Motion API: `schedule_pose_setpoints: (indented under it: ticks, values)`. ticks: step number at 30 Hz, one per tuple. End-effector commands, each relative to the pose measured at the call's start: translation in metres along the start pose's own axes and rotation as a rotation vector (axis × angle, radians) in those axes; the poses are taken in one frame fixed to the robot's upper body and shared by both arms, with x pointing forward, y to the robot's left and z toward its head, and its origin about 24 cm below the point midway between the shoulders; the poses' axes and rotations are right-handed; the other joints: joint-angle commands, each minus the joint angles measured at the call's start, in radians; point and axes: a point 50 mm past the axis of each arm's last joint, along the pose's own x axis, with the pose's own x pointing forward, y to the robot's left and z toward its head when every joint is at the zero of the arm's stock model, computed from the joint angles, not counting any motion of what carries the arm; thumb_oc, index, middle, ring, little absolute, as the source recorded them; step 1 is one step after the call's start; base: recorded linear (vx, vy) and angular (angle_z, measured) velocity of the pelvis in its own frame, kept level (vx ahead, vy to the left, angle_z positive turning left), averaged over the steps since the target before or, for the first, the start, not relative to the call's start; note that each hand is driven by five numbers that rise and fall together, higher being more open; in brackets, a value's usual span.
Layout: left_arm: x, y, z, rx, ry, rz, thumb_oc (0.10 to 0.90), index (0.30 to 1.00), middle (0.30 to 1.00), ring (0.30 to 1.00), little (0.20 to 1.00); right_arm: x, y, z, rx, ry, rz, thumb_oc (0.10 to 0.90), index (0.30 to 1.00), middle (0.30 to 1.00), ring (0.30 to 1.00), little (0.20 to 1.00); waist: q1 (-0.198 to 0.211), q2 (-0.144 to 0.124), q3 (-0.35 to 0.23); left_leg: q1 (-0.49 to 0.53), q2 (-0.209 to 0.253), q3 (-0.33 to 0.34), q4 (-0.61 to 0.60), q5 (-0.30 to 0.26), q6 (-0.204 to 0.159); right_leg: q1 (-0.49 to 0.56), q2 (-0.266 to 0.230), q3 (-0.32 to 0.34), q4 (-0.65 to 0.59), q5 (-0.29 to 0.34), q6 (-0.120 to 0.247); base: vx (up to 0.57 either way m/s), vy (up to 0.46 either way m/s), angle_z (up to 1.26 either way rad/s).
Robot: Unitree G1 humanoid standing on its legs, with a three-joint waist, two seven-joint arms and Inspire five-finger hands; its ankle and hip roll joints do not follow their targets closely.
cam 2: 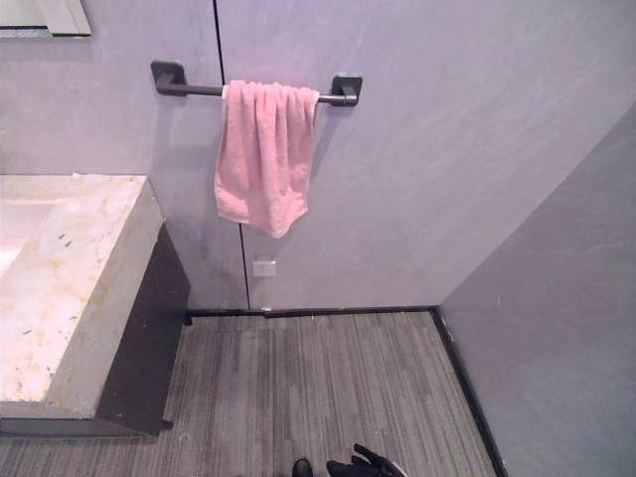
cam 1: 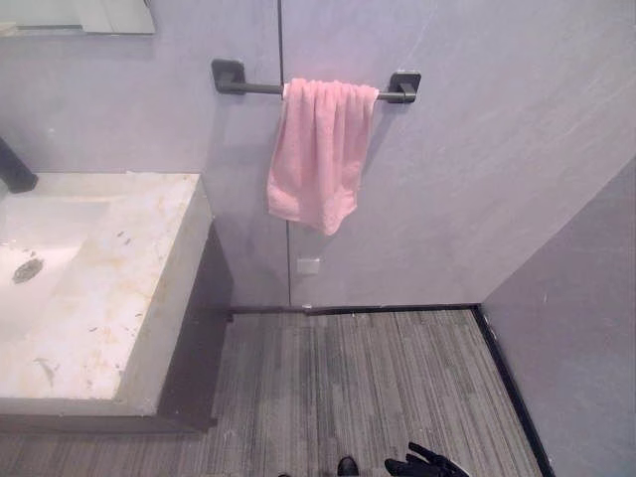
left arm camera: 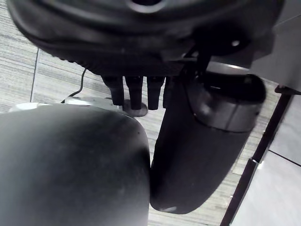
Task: Organize the bathroom.
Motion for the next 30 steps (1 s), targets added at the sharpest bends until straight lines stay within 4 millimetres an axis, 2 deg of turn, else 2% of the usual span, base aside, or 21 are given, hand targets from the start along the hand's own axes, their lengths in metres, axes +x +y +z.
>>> schedule_pose_setpoints:
  ticks: [1, 20, 30]
  values:
    - [0.002, -0.004, 0.011, 0.062, -0.028, -0.014, 0.800, 0.900, 0.900, 0.900, 0.900, -0.001, -0.003, 0.000, -0.050, -0.001, 0.011, 0.800, 0.900, 0.900, 0.900, 0.900, -0.004, 0.049, -0.017, -0.047, 0.044, 0.085, 0.001, -0.001, -0.034, -0.050, 0.004, -0.054, 0.132, -0.088, 0.086, 0.00, 0.000, 0.00]
    - [0.002, -0.002, 0.003, 0.047, 0.040, 0.023, 0.800, 0.900, 0.900, 0.900, 0.900, -0.002, -0.007, -0.006, -0.024, 0.041, -0.009, 0.800, 0.900, 0.900, 0.900, 0.900, -0.015, 0.062, -0.022, -0.032, 0.040, 0.096, 0.001, -0.008, -0.030, -0.044, -0.006, -0.053, 0.140, -0.089, 0.093, 0.01, 0.002, 0.00]
    - [0.002, -0.003, -0.001, 0.052, 0.065, 0.033, 0.800, 0.900, 0.900, 0.900, 0.900, -0.004, -0.009, -0.024, 0.072, 0.211, -0.068, 0.800, 0.900, 0.900, 0.900, 0.900, -0.020, 0.073, -0.016, -0.021, 0.031, 0.117, 0.020, -0.030, -0.019, -0.055, -0.022, -0.044, 0.190, -0.109, 0.101, 0.04, 0.033, -0.06]
